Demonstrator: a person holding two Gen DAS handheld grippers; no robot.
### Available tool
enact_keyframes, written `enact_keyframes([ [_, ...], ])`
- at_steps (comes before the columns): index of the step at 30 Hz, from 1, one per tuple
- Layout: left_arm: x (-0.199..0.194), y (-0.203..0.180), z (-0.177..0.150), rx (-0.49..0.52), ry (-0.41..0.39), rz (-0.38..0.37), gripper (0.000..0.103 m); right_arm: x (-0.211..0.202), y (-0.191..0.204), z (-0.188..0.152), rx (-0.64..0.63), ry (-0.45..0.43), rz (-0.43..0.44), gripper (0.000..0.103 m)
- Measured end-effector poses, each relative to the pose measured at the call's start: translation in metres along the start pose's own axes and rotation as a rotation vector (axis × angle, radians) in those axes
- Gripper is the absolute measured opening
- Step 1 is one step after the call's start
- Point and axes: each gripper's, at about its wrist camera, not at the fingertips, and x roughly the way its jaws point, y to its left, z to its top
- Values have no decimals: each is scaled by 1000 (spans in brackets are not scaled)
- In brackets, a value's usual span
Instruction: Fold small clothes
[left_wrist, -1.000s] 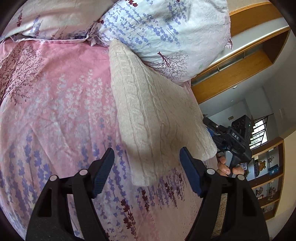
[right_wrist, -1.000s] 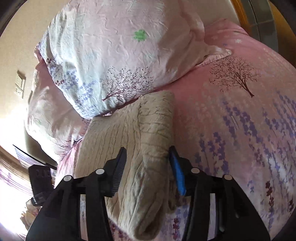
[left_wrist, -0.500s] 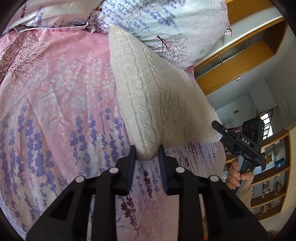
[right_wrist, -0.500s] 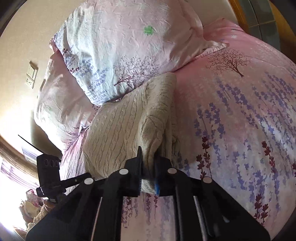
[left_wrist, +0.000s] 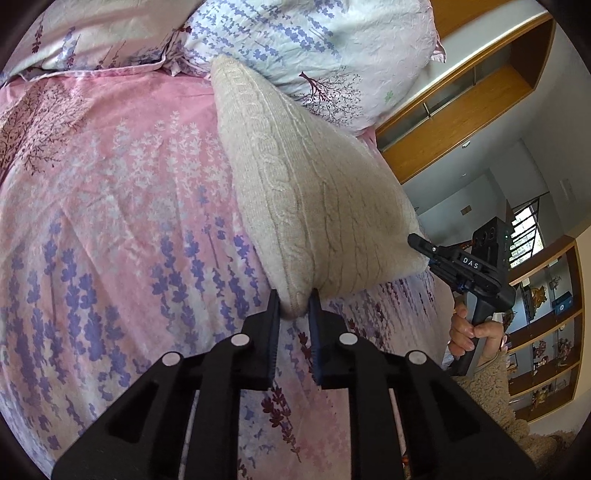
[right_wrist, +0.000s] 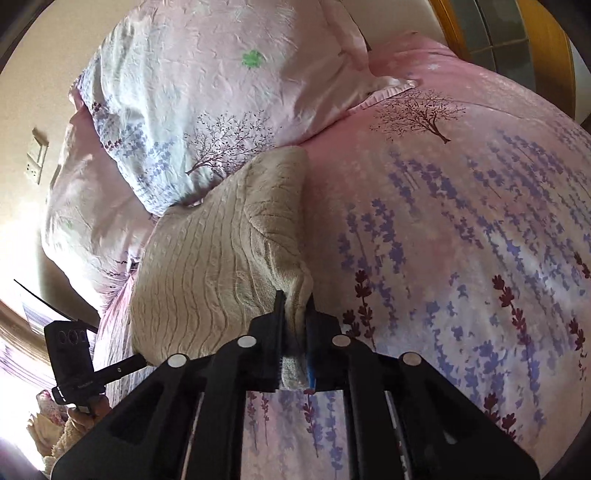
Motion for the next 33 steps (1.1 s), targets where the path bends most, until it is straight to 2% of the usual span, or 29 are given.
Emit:
enact_keyframes([
  [1,-5,-2,0,10,-11,10,23,-3,0,3,7,5,12,24],
  [2,-10,-4,2,22,-26,16,36,-8,-2,7,25,-2,15,44],
  [3,-17,-4,4,31,-39,11,54,-13,-4,10,40,-18,26,55],
  [4,-25,-3,7,28,-59,9,63,-18,-7,15,57,-39,45,70],
  [5,-31,-1,10,14,-85,12,70,-18,-9,19,73,-50,61,72],
  [7,-37,7,23,-34,-121,26,77,-12,-13,31,115,-29,94,74],
  [13,-8,32,65,-197,-88,24,78,44,-18,62,214,116,106,75],
  [16,9,32,79,-212,-78,32,78,61,-18,69,217,146,99,75],
  [21,35,36,94,-239,-59,28,78,75,-15,72,203,172,143,74],
  [22,38,36,96,-239,-65,17,78,78,-14,72,205,186,169,72],
  [23,42,33,99,-231,-67,17,78,81,-14,70,208,201,194,63],
  [25,48,30,105,-225,-67,8,78,87,-12,66,204,217,217,57],
  [26,52,29,105,-233,-64,-9,72,87,-12,64,201,213,220,46],
  [28,57,27,104,-250,-67,-15,65,90,-11,59,210,219,255,37],
  [30,57,24,103,-239,-84,-11,45,85,-6,55,196,192,261,32],
  [33,49,18,102,-202,-96,-34,37,70,16,52,148,141,286,29],
])
